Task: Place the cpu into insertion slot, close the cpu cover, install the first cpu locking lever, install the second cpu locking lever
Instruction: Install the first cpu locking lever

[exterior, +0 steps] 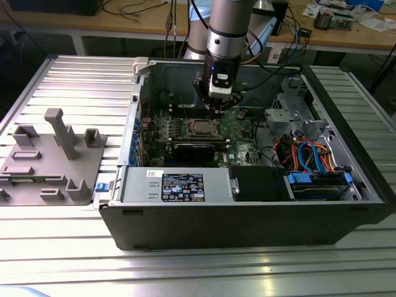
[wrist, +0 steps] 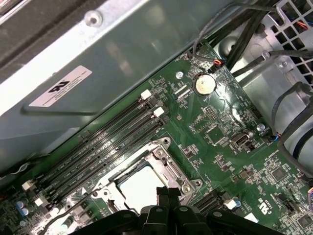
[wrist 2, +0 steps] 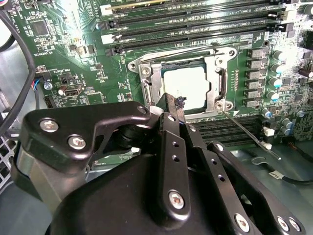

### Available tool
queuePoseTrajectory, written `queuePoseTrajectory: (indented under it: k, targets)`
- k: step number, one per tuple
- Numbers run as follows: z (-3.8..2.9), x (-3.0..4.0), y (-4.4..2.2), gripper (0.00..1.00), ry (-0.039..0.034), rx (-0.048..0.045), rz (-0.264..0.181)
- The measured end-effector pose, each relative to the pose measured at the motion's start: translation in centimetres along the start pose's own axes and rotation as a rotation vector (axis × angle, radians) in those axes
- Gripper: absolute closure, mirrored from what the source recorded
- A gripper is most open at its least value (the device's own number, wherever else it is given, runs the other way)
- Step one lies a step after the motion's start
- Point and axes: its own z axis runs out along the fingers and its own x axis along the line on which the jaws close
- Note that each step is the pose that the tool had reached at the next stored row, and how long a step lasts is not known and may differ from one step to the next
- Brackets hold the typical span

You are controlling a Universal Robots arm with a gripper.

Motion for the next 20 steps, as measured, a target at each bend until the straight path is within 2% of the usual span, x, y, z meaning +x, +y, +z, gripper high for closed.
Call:
queuePoseTrajectory:
  k: [20]
  targets:
    - [0.0,0.0,0.0,0.89,-0.0014,0.0005,-0.03]
